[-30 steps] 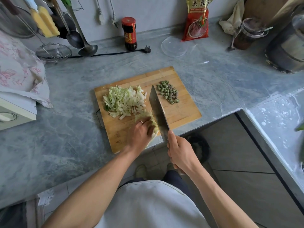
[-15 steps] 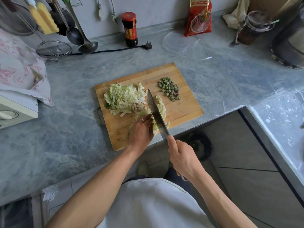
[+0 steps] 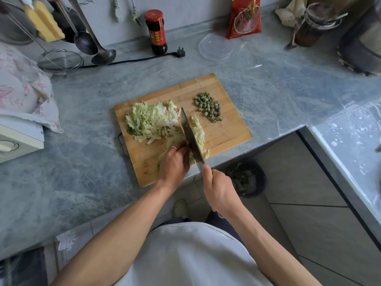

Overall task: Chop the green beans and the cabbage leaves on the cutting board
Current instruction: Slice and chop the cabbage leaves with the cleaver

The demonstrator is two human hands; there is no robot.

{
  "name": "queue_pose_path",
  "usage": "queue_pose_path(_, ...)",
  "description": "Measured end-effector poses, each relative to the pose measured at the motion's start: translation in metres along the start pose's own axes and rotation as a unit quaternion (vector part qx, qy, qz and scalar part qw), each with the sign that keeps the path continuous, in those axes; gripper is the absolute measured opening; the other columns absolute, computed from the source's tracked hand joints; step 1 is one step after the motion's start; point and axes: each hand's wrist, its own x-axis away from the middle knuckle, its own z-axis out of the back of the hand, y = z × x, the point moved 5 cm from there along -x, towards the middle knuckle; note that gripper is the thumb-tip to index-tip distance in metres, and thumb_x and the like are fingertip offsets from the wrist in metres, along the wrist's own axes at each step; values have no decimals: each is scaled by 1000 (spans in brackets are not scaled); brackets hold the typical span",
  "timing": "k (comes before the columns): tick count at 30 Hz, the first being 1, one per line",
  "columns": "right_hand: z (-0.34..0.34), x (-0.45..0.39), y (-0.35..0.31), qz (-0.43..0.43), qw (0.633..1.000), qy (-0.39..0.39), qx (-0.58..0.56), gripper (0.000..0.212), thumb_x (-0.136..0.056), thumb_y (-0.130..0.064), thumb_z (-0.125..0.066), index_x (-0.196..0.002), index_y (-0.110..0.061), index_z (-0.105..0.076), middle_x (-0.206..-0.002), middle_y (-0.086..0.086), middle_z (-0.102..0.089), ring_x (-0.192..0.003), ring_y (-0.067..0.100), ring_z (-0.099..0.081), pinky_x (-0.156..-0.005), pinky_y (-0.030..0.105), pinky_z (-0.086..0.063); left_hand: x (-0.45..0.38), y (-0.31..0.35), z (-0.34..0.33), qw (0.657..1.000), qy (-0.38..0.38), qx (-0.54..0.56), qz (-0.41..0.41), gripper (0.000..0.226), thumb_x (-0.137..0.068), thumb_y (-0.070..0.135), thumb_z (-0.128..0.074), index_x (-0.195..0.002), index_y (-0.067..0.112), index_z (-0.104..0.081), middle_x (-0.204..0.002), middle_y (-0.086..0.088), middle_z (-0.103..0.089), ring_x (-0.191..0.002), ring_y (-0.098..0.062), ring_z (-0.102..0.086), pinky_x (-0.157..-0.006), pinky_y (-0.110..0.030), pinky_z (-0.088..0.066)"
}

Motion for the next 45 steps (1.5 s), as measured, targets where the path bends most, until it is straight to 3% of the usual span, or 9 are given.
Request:
queue_pose_path(5, -7, -6, -7, -10, 1000, 2, -16, 64, -103, -58, -18, -66, -16, -50, -70, 14, -64, -69, 34, -65, -73, 46, -56, -1, -2, -1, 1000, -4, 4, 7, 19, -97, 12, -57, -106, 6, -72, -110, -7, -71, -91, -25, -65, -75, -28, -51)
queue_pose_path(9, -7, -2, 3, -45, 996, 3, -83, 66, -103, -56, -18, -65, -12, -49, -57, 9, -56, -44, 21, -55, -50, 32, -49, -2, -7, -4, 999, -11, 8, 41, 22, -97, 13, -57, -110, 5, -73, -117, -10, -69, -102, -29, -65, -80, -34, -53)
queue_pose_path(14, 5, 3, 8, -52, 994, 0, -100, 62, -103, -58, -20, -69, -14, -47, -55, 7, -50, -39, 21, -48, -43, 32, -46, -5, -11, -7, 998, -25, 9, 52, 22, -94, 9, -60, -111, 4, -72, -118, -12, -68, -104, -32, -66, -85, -34, -52)
queue_pose_path(19, 16, 8, 14, -26, 998, -21, -52, 65, -101, -60, -23, -71, -9, -48, -55, 7, -53, -40, 19, -51, -48, 38, -52, -2, -12, -6, 999, -23, 0, 35, 27, -93, 18, -56, -112, 4, -70, -122, -18, -65, -106, -36, -65, -85, -42, -56)
queue_pose_path(24, 18, 12, 13, -3, 999, -20, -38, 62, -102, -58, -24, -71, -9, -46, -57, 4, -51, -43, 16, -47, -52, 35, -46, -2, -15, -4, 999, 0, 0, 42, 34, -92, 15, -65, -123, 2, -60, -132, -19, -58, -121, -35, -56, -101, -45, -49)
queue_pose_path(29, 16, 16, 8, 19, 999, -27, -14, 66, -103, -56, -26, -77, -2, -52, -62, 8, -56, -56, 26, -54, -61, 41, -50, -3, -23, -10, 998, -34, -42, 23, 43, -97, 34, -43, -112, 2, -68, -120, -20, -66, -117, -36, -60, -94, -50, -52)
queue_pose_path(32, 11, 15, 8, 22, 999, -26, 4, 68, -103, -56, -25, -81, -1, -57, -66, 12, -61, -63, 31, -60, -66, 46, -53, -2, -22, -9, 998, -37, -52, 21, 42, -98, 29, -40, -109, 2, -70, -120, -21, -67, -116, -38, -60, -93, -50, -53)
queue_pose_path(39, 6, 14, 6, 21, 999, -16, 19, 64, -103, -55, -26, -75, -4, -53, -63, 5, -53, -61, 23, -52, -65, 42, -46, -1, -15, -3, 999, 3, -20, 31, 23, -86, 2, -61, -108, -1, -68, -114, -19, -69, -107, -35, -66, -88, -44, -56)
queue_pose_path(45, 2, 13, 6, 14, 999, -16, 30, 57, -104, -54, -26, -70, -13, -47, -63, 3, -51, -65, 27, -54, -69, 44, -49, 0, -24, -9, 1000, -6, -13, 18, 32, -92, 19, -47, -105, 0, -70, -116, -19, -69, -120, -34, -60, -96, -44, -53)
